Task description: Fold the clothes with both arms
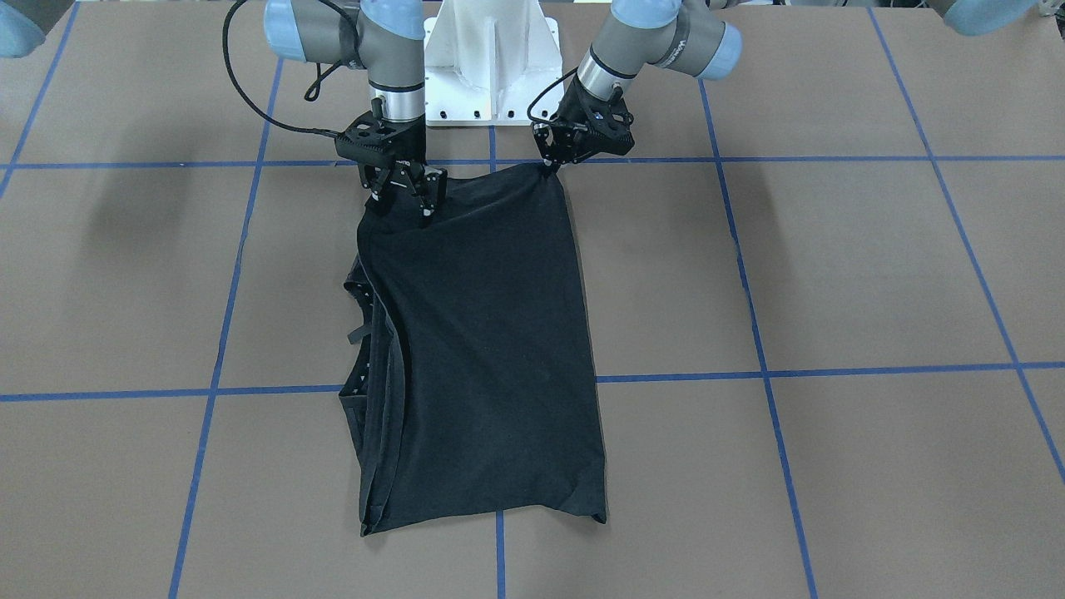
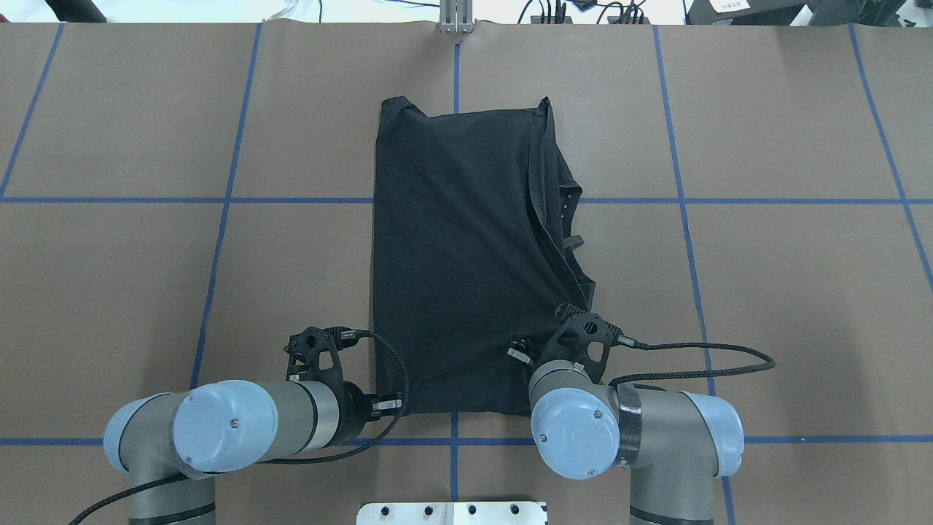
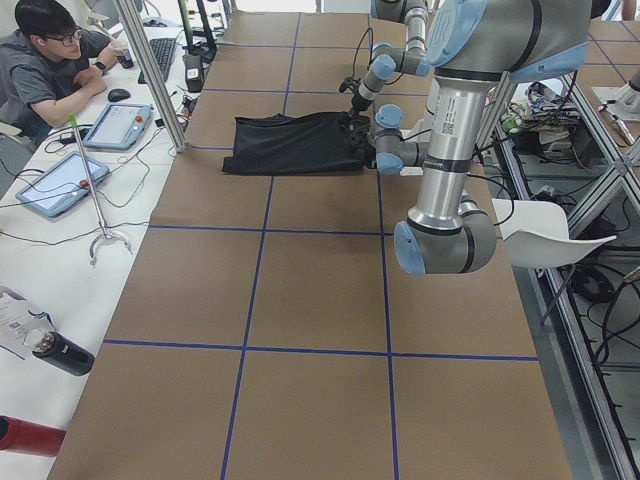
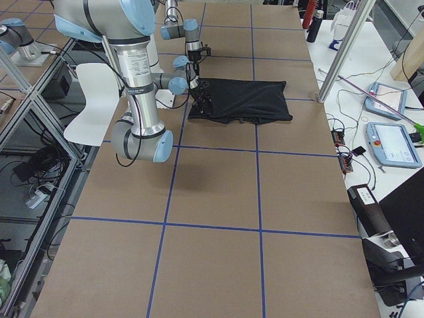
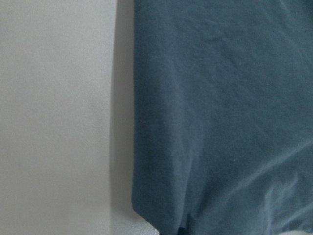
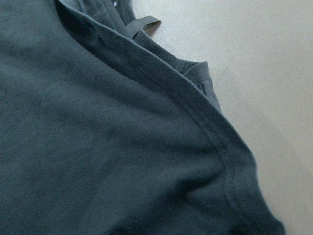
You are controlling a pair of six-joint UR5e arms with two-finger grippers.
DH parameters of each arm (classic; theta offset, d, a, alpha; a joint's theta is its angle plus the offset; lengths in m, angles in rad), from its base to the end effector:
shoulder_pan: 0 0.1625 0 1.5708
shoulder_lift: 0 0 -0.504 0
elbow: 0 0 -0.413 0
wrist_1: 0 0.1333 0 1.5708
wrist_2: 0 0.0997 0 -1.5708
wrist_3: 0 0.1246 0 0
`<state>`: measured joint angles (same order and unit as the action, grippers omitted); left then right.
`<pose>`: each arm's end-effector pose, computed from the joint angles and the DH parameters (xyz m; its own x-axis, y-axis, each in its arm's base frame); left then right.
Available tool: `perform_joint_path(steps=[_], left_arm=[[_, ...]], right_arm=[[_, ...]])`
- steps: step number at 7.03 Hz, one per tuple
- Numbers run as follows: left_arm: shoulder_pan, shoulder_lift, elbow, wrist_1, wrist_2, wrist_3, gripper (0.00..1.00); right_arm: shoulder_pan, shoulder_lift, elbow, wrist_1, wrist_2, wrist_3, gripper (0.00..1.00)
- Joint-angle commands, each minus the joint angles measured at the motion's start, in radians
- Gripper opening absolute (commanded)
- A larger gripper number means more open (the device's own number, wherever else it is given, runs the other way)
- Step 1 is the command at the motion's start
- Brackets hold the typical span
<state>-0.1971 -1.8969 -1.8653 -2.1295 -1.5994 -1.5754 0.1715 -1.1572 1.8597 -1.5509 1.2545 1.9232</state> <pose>0.6126 -0.2546 0.3551 0.3734 -0.0792 -0.9243 0.1715 0.9851 -0.0152 -0.6317 -0.2840 0.3801 0.5679 0.4313 0.7011 -0.5976 0.8018 -0.0092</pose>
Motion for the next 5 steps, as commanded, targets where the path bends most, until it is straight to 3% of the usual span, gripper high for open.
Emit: perform_joint_path(steps=[1,2,3,5], left_arm=[[0.001,-0.001,0.0,-0.001,-0.001,0.0,0.0],[-0.001,-0.001,0.0,0.0,-0.001,0.0,0.0],[0.001,-0.001,0.0,-0.001,-0.001,0.0,0.0],[0.001,-0.001,0.0,-0.001,-0.001,0.0,0.0]], right_arm=[[-0.001,0.002,-0.01,0.0,-0.003,0.004,0.66],[-0.001,0.011,-0.01,0.0,-0.001,0.005,0.26],[-0.001,0.019,-0.008,0.0,-0.001,0.014,0.05],[-0.001,0.019,-0.007,0.0,-0.003,0.028,0.0]])
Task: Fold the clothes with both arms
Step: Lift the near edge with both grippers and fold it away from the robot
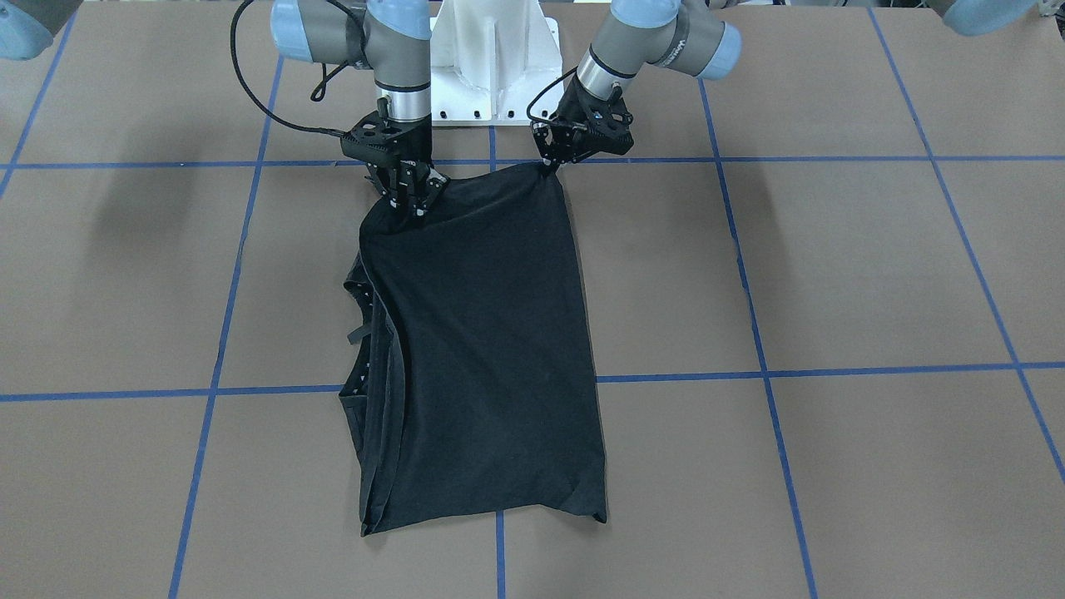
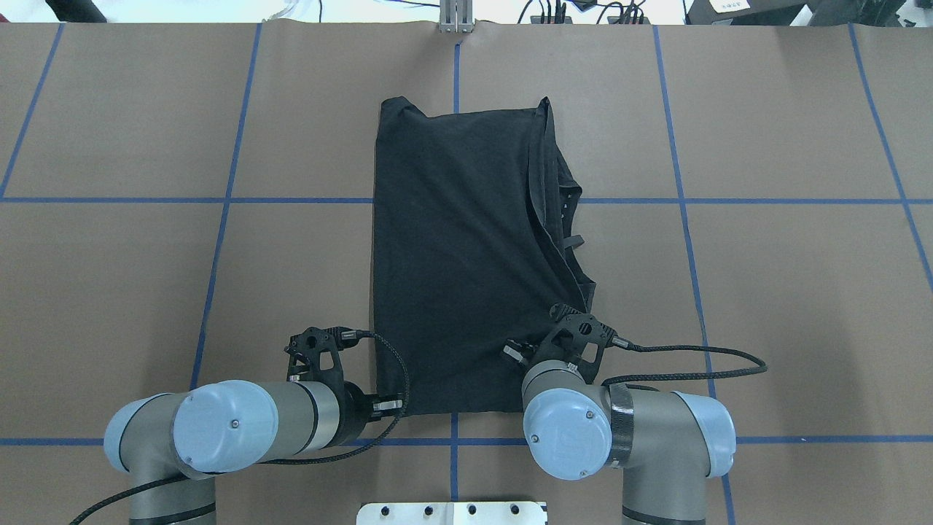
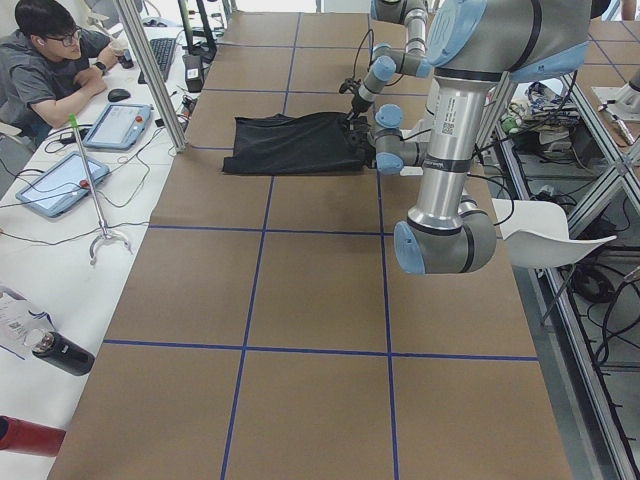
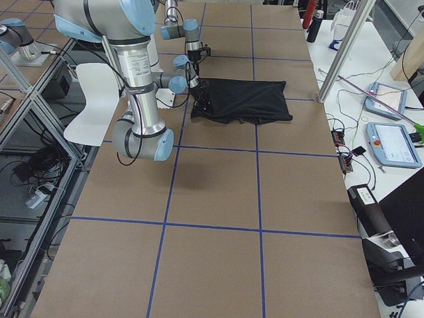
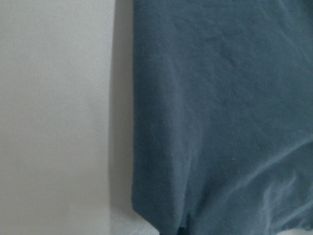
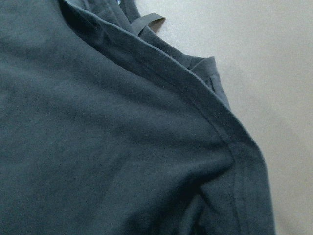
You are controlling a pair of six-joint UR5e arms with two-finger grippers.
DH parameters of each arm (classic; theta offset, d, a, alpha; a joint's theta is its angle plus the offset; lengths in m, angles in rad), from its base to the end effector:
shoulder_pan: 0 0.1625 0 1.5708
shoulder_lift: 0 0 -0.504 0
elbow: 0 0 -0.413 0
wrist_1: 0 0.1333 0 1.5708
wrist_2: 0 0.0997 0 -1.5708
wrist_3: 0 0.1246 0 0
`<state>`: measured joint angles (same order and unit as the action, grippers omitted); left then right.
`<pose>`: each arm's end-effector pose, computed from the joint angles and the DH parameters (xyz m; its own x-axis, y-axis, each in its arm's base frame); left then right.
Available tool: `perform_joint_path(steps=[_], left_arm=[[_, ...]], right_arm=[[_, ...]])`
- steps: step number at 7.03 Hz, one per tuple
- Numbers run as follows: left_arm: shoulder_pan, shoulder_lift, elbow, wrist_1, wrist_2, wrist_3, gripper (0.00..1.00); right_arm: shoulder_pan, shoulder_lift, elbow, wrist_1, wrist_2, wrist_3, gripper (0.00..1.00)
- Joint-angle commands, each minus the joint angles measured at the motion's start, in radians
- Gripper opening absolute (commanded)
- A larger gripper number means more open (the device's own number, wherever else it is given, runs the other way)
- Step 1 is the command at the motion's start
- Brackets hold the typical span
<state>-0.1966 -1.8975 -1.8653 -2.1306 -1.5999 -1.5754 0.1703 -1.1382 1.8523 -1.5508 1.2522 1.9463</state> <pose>0.6128 -0.2543 0.3546 0.3719 -0.0788 -0.9249 0.1706 0.9852 -0.0153 -0.6377 -0.2845 0.3706 0.5458 0.4473 0.7085 -0.6105 0.7915 -0.0293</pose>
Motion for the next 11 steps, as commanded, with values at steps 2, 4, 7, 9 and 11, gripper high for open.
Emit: perform_joint_path(steps=[2,4,7,9,11], left_arm=[[-0.001,-0.005,0.0,0.0,-0.002,0.0,0.0],[-0.013,-0.012,-0.036,0.004,-0.012,0.012,0.0],[-0.099,-0.011,-0.206,0.128,-0.154,0.041,0.0],[-0.102,-0.008,-0.39,0.283,-0.163,0.032,0.0],[-0.095,-0.011,-0.427,0.307,-0.163,0.028,0.0]], right_arm=[[0.0,0.003,0.011,-0.002,0.0,0.006,0.0],[0.026,-0.008,0.094,-0.012,0.009,-0.068,0.0],[0.032,-0.015,0.193,-0.052,0.044,-0.096,0.0],[-0.059,-0.015,0.377,-0.214,0.041,-0.095,0.0],[-0.055,0.011,0.455,-0.305,0.042,-0.095,0.0]])
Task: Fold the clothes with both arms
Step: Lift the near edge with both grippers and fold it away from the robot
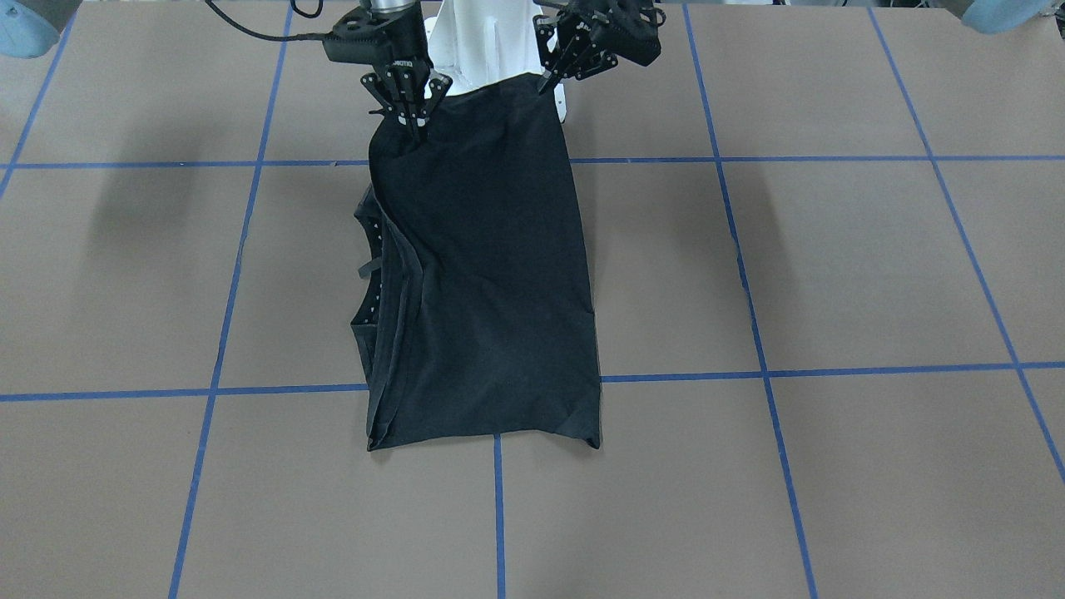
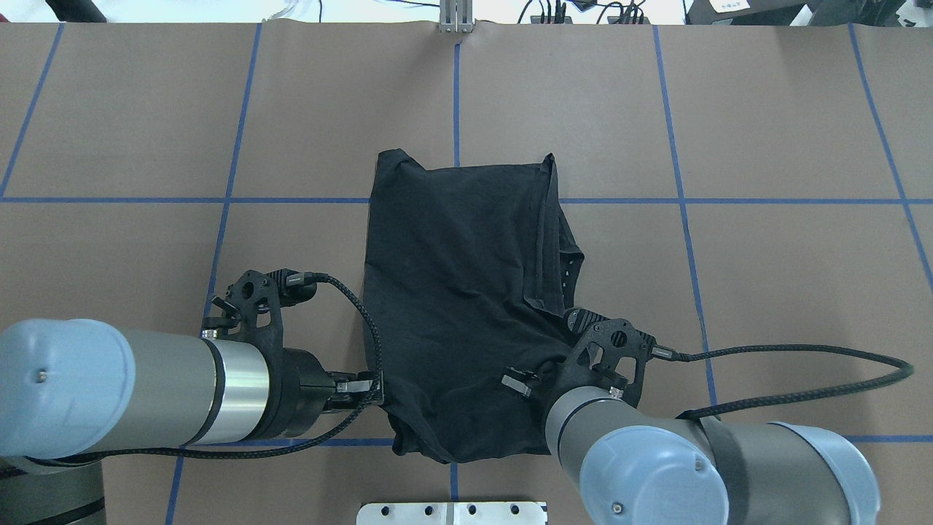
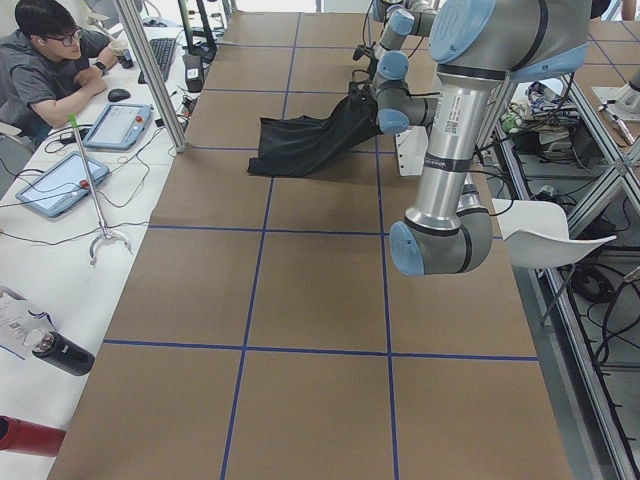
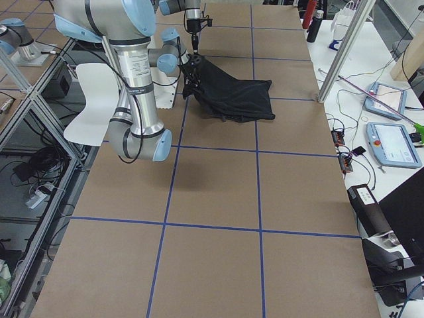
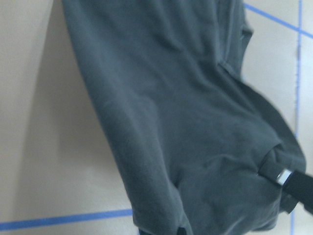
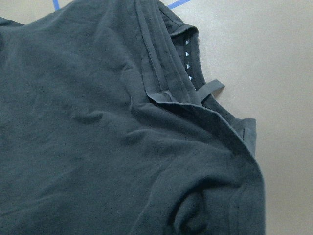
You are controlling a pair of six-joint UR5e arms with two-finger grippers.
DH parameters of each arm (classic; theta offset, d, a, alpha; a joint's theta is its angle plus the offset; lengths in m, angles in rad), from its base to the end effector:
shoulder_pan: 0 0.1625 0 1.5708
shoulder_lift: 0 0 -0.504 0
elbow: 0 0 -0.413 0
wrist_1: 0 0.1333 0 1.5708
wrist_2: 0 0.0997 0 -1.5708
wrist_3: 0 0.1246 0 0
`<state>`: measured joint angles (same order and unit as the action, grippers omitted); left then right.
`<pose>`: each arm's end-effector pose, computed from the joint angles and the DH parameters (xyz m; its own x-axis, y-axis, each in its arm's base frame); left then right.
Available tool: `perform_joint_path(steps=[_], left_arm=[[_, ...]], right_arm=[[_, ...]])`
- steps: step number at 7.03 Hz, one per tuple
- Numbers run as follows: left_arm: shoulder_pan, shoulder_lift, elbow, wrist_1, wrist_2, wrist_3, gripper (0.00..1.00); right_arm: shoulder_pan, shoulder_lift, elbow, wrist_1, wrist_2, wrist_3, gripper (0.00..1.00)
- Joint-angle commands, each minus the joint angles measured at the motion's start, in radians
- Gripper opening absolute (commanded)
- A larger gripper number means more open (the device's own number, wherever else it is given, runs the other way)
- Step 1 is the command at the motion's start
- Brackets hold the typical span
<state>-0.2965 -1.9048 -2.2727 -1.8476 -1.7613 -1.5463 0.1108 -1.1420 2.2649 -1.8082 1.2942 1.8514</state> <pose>0.4648 -0.2567 0.2182 0.2468 -0.0502 -0.9678 0.1058 0.9941 -0.0246 -0.5225 -0.2265 0.2473 0.5168 0.3255 0.7918 -0.4783 0.8769 -0.0483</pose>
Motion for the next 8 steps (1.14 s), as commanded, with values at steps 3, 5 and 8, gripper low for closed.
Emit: perform_joint_path(steps=[3,5,8], left_arm=[[-0.064,-0.014,0.051,0.028,0.003,0.012,0.0],[-0.124,-0.057,0.134,0.027,0.006,0.052,0.0],[-0.202,-0.135,0.253,0.022,0.01,0.101,0.0]], right_arm=[[0.077,0.018,-0.001,-0.043,0.031,-0.011,0.0],[0.136,0.089,-0.104,-0.037,0.045,-0.026,0.0],[0.205,0.133,-0.185,-0.034,0.047,-0.04,0.0]])
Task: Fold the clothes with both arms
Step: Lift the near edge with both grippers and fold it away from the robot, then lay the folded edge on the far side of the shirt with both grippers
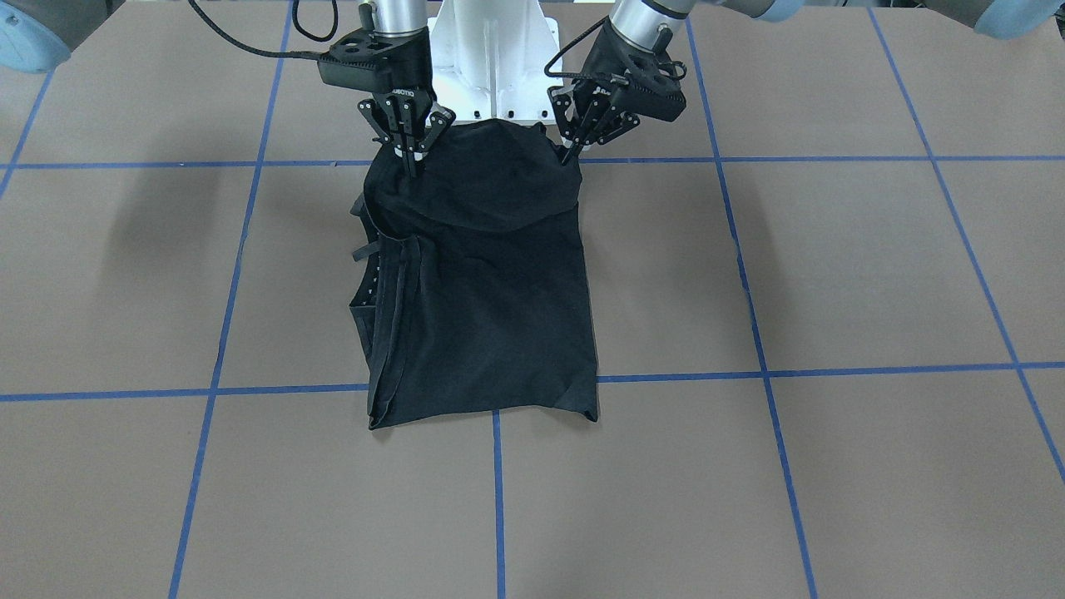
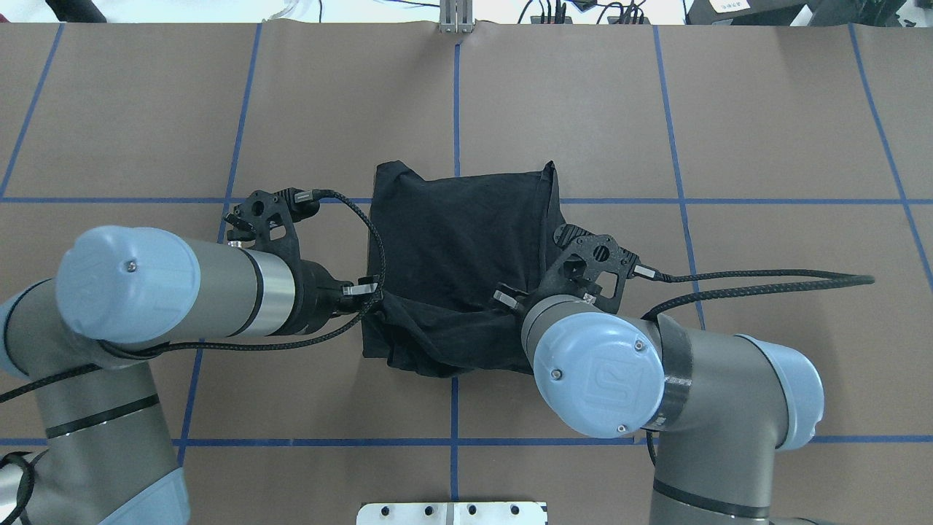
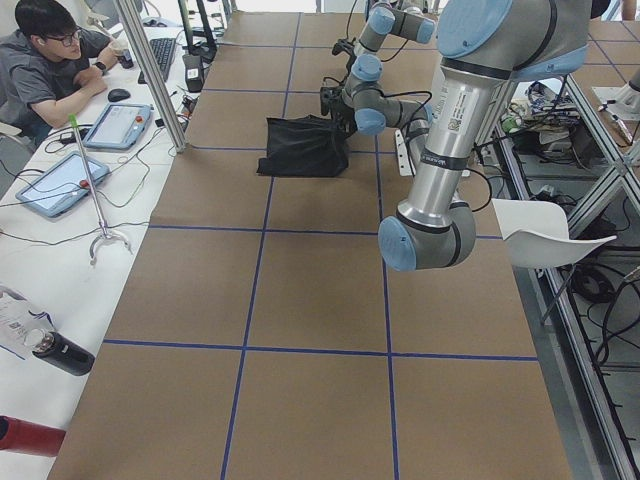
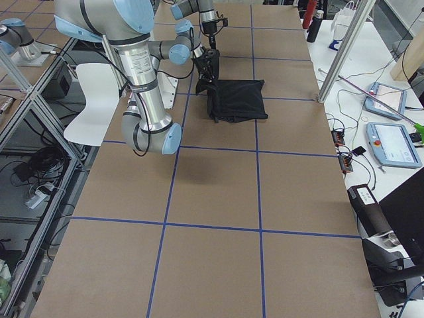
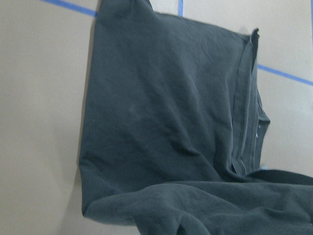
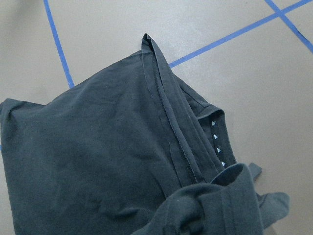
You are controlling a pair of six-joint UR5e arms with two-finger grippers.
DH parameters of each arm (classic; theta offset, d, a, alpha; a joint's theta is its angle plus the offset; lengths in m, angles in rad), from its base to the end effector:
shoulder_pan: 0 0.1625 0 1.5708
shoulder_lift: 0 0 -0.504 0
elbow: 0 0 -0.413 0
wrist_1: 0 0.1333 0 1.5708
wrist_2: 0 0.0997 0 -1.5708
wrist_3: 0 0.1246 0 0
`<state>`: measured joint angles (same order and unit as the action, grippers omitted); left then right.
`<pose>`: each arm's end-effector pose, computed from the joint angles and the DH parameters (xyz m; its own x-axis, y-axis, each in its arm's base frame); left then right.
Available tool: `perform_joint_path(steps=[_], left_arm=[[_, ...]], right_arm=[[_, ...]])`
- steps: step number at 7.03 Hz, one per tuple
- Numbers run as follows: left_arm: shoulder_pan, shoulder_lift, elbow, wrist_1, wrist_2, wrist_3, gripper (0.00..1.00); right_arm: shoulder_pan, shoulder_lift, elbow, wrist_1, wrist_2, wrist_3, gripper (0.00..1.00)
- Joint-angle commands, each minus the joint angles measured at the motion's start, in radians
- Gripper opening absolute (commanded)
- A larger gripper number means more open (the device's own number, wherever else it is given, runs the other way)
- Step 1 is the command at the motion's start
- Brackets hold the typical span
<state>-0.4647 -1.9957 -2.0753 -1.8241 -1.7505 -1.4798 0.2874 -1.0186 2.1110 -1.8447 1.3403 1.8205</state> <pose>0.4920 -0.3709 0.2449 0.3635 -0.0822 -0.9279 0.2611 0.9652 0.0168 -0.5403 -0.3284 0.2351 0.5272 0.4067 0.7461 -0.5843 0.8110 -0.0291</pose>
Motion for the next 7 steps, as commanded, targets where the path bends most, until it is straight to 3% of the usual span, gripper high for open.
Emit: perform_joint_path(steps=[1,5,7], left_arm=[[-0.058,-0.067,0.099,-0.007,-0.003,0.064,0.0],[-0.152,-0.147,0.285,-0.038,-0.003,0.154,0.0],[-0.183,-0.198,0.407,-0.073,-0.001,0.18,0.0]], right_arm=[[0.056,0.018,-0.057,0.028,0.002,-0.015,0.0],[0.156,0.096,-0.233,0.108,0.037,-0.069,0.0],[0.211,0.2,-0.432,0.189,0.057,-0.089,0.0]])
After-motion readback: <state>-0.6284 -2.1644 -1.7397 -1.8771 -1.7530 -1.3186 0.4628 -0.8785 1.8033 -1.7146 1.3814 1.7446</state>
